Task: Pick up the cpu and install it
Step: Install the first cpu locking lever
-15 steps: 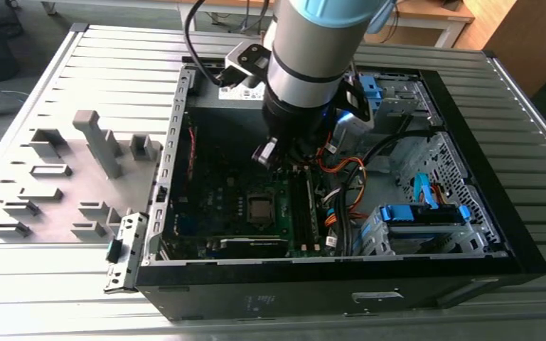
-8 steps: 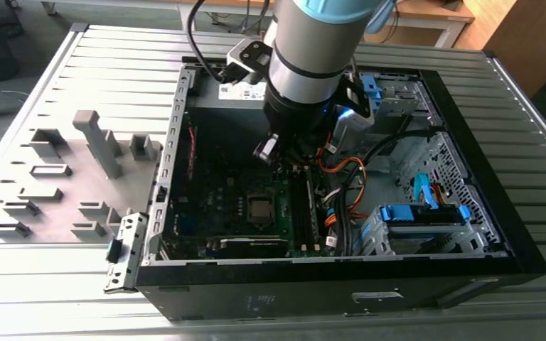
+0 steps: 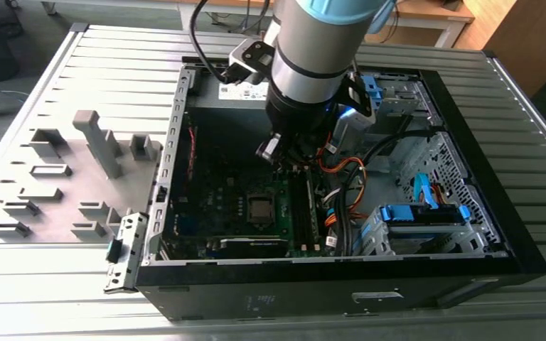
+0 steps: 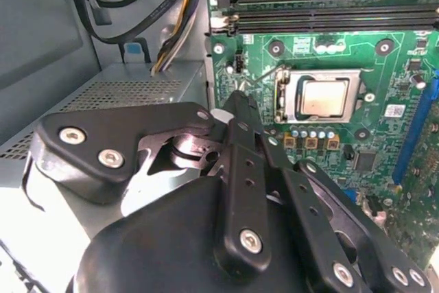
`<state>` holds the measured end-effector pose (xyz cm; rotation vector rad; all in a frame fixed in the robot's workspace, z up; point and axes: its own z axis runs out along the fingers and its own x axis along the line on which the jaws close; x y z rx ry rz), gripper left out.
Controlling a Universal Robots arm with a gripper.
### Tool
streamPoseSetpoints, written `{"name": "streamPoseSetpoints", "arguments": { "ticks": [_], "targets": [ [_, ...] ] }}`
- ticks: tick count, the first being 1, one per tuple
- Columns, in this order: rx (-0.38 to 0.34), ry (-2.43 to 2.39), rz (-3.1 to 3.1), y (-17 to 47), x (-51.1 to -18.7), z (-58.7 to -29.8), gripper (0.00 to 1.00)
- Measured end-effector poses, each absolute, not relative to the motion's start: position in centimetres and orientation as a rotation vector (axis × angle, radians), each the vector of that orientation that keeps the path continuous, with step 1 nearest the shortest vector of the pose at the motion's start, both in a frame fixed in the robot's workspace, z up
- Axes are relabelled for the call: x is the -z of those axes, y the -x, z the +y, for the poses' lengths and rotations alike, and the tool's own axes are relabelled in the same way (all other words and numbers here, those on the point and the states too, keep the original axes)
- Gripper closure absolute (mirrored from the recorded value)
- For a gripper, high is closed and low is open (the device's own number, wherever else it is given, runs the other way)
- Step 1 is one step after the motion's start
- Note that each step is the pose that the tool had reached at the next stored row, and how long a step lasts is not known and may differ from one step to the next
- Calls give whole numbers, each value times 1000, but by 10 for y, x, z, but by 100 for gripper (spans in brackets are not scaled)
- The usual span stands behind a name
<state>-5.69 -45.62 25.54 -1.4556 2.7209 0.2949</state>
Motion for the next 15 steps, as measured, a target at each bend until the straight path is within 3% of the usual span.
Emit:
{"name": "streamPoseSetpoints", "arguments": {
  "ticks": [15],
  "targets": [
    [-309,1514,2687,52,-251,-452,89]
  ]
}}
